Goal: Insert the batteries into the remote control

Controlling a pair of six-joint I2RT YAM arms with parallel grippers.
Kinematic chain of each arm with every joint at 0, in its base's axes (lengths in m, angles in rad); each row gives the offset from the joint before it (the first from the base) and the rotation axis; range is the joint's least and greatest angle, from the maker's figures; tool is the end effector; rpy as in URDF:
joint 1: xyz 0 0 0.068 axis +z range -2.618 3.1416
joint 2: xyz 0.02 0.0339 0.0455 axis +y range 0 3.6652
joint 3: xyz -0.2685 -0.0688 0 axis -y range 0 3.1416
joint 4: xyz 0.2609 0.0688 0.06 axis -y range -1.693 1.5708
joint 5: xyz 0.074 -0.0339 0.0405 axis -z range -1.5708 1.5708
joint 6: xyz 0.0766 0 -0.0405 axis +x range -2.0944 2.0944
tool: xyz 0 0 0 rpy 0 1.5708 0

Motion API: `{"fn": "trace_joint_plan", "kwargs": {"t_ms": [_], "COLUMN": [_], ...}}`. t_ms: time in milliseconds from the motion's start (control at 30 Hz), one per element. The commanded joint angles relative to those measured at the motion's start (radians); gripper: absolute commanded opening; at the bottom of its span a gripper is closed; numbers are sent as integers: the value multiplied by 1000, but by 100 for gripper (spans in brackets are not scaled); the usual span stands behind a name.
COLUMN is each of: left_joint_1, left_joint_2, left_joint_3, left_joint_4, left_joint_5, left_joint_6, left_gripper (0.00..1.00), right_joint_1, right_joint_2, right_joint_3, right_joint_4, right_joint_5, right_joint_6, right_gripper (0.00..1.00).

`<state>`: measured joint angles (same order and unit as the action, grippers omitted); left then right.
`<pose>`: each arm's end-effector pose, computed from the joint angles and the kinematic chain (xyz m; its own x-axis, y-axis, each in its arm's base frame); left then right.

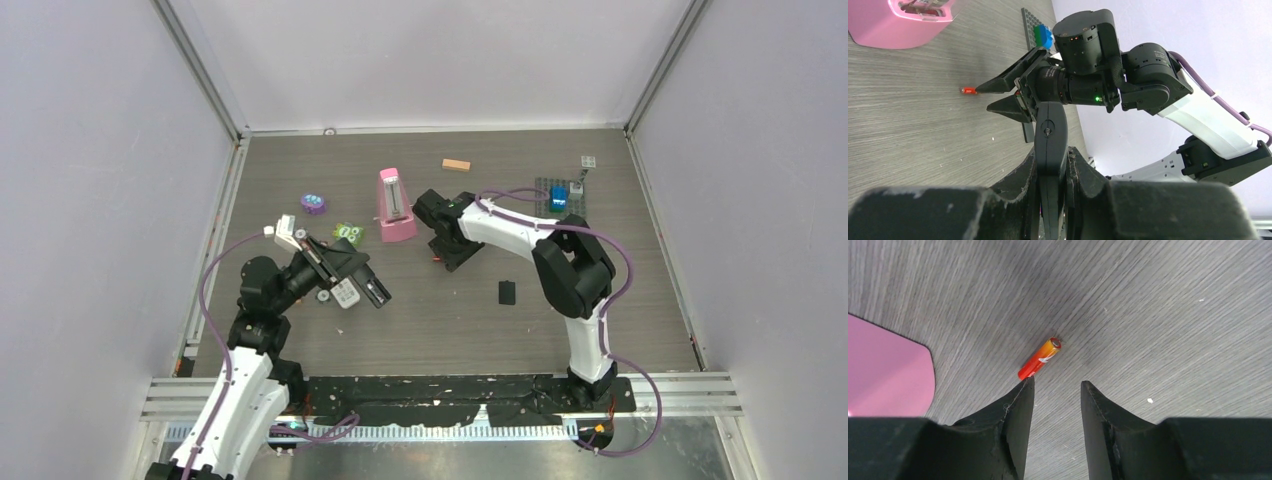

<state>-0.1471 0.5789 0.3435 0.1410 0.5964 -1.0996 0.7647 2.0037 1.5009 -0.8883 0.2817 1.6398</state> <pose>0.1912 -0.0718 0.2449 -0.6432 -0.6499 -0.4048 0.2231 0.3466 -0.9111 0.3153 0.2730 0.1389 -0.5787 0.7728 -0.2605 0.7517 0.6294 0.1972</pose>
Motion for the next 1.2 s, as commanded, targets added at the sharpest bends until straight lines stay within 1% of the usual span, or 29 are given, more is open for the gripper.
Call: {"fn": "trace_joint_plan", "kwargs": {"t_ms": [0, 167, 400, 467, 500, 533, 633, 733, 767, 833, 867, 900, 933, 967, 1000, 1033, 1067, 1100, 1133, 1167], "left_joint_1": [17, 18, 20, 21, 23, 23, 23, 26, 26, 25, 26, 26, 25, 24, 23, 23, 20, 17, 10, 0], "left_joint_2": [1, 8, 19, 25, 27, 30, 38, 41, 42, 48, 52, 59, 66, 75, 86, 99, 113, 128, 142, 154], "left_joint_3": [18, 21, 18, 18, 19, 18, 15, 11, 10, 5, 2, -3, -7, -12, -19, -28, -41, -52, -61, -65], "left_joint_4": [63, 99, 106, 107, 108, 108, 111, 112, 113, 119, 125, 132, 141, 155, 174, 207, 256, 304, 354, 393], "left_joint_5": [48, 87, 92, 94, 94, 95, 97, 99, 104, 120, 132, 151, 164, 188, 211, 237, 249, 255, 258, 259], "left_joint_6": [0, -3, 0, 2, 3, 3, 2, 4, 4, 6, 5, 5, 1, -5, -19, -43, -79, -113, -148, -172], "left_gripper": [0, 0, 0, 0, 0, 0, 0, 0, 0, 0, 0, 0, 0, 0, 0, 0, 0, 0, 0, 0], "right_joint_1": [1, -20, -27, -27, -27, -27, -27, -27, -27, -27, -27, -27, -27, -28, -29, -34, -38, -42, -42, -42], "right_joint_2": [16, 72, 121, 132, 139, 144, 150, 133, 122, 69, 17, -12, -77, -108, -171, -201, -252, -277, -324, -362], "right_joint_3": [45, 88, 118, 124, 129, 136, 148, 135, 121, 53, -17, -57, -137, -172, -241, -270, -317, -331, -348, -350], "right_joint_4": [-48, -14, -26, -30, -32, -35, -39, -17, 12, 138, 231, 289, 394, 434, 532, 583, 674, 704, 743, 744], "right_joint_5": [51, 32, -1, -5, -7, -11, -15, -7, -10, -21, -25, -38, -46, -57, -84, -153, -195, -280, -320, -383], "right_joint_6": [66, 13, 11, -3, -18, -26, -85, -142, -203, -327, -360, -430, -464, -524, -557, -634, -664, -715, -765, -783], "right_gripper": [44, 44, 41, 38, 32, 30, 17, 8, 6, 5, 5, 5, 5, 5, 5, 5, 5, 5, 5, 5]}}
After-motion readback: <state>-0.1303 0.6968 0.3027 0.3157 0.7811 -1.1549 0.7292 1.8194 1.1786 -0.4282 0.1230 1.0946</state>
